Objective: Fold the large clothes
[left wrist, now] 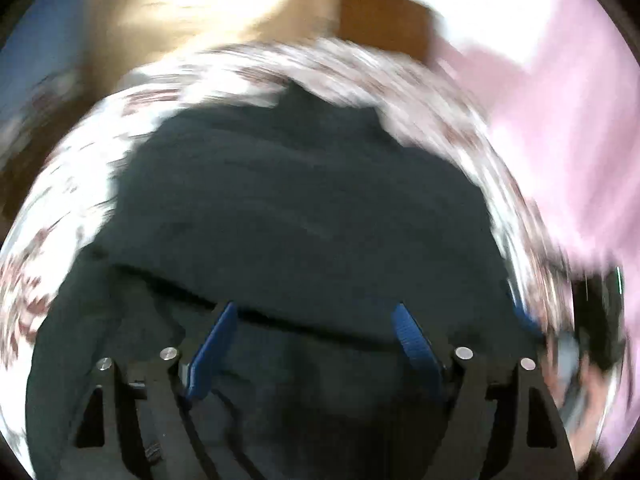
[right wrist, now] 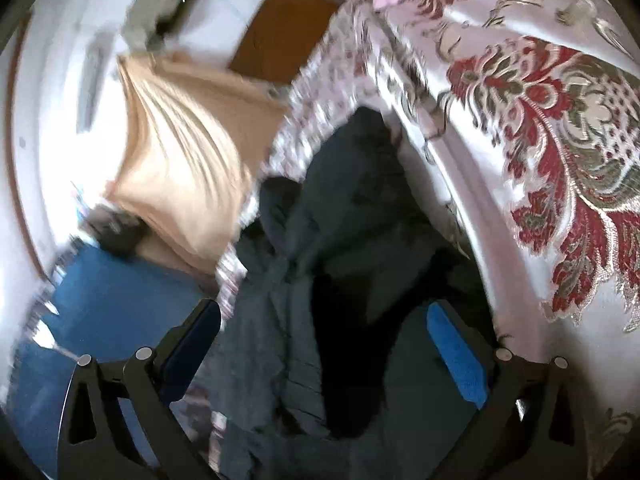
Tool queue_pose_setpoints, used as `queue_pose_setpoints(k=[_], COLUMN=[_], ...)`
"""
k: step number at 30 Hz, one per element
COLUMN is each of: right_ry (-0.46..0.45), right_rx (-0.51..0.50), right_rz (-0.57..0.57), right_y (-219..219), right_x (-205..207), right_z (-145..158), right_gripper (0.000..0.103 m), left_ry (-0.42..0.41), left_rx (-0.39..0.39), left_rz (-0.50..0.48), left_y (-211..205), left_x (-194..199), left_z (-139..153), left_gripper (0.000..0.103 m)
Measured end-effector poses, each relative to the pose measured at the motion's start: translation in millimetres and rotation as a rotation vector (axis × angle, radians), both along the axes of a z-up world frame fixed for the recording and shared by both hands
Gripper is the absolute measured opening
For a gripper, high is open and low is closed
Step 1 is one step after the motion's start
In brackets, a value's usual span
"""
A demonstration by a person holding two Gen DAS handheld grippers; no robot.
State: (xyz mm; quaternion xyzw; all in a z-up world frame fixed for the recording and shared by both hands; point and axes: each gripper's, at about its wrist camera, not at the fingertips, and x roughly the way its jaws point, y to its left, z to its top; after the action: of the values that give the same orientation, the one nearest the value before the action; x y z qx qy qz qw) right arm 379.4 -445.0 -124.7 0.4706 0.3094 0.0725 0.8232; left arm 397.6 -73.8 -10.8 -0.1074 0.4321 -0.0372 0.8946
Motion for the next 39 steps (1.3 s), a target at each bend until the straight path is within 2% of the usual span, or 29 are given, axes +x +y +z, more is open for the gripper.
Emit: queue_pose_setpoints(k=[2, 5, 6, 7, 9, 11, 13, 14, 17, 20, 23, 26, 28, 30, 32, 35, 37, 39], right_ry=[0.036, 0.072, 0.073, 0.077, 0.095, 0.104, 0.123, 0.106, -0.028, -0.140, -0.211, -0.190, -0.146, -0.094, -0.032, -0.005, 0.012, -0.044], right_rx=[-0.082, -0.158, -0.183, -0.205, -0.214, -0.198, -0.211, -0.221, -0.240, -0.347, -0.477, -0.583, -0.651, -0.716, -0.700, -0.653, -0.661, -0.670], right_rz=[0.025, 0.049, 0.054, 0.067, 0.105, 0.144, 0.154, 0.132, 0.110, 0.065, 0.008, -0.001, -0.005, -0.003, 0.005, -0.026, -0.078, -0.085], right_y=[14, 34, 39, 46, 58, 65, 71, 70, 67, 64, 58, 53, 58, 60, 54, 41, 37, 40], right_x=[5, 10, 10, 12, 17, 21, 22, 18, 10, 4, 4, 14, 26, 38, 50, 45, 40, 32], right_z=[6, 15, 19, 22, 22, 22, 16, 16, 40, 75, 100, 99, 87, 75, 60, 57, 61, 76], right_gripper=[0.102, 0.099, 0.090, 0.076, 0.066, 0.045, 0.008, 0.004, 0.003, 0.003, 0.003, 0.003, 0.003, 0.003, 0.005, 0.014, 0.019, 0.022], left_ry=[-0.001, -0.003, -0.004, -0.003, -0.001, 0.034, 0.063, 0.066, 0.047, 0.040, 0.044, 0.046, 0.050, 0.076, 0.102, 0.098, 0.086, 0.047], left_rx=[-0.070, -0.092, -0.080, -0.060, -0.028, -0.010, -0.035, -0.039, -0.018, 0.009, 0.036, 0.062, 0.073, 0.119, 0.166, 0.213, 0.198, 0.139], left_rz=[0.140, 0.277, 0.303, 0.327, 0.353, 0.365, 0.369, 0.379, 0.377, 0.365, 0.353, 0.339, 0.308, 0.280, 0.252, 0.220, 0.217, 0.200], left_y=[35, 75, 82, 90, 103, 112, 121, 127, 135, 136, 132, 122, 112, 101, 92, 86, 88, 91], left_x=[3, 2, 5, 5, 5, 11, 20, 23, 25, 35, 49, 70, 89, 106, 117, 120, 116, 111], left_z=[3, 5, 6, 7, 9, 10, 8, 9, 14, 12, 2, -12, -24, -39, -53, -62, -54, -40], left_gripper=[0.082, 0.085, 0.086, 0.088, 0.091, 0.091, 0.091, 0.091, 0.091, 0.091, 0.091, 0.091, 0.091, 0.091, 0.091, 0.092, 0.091, 0.091])
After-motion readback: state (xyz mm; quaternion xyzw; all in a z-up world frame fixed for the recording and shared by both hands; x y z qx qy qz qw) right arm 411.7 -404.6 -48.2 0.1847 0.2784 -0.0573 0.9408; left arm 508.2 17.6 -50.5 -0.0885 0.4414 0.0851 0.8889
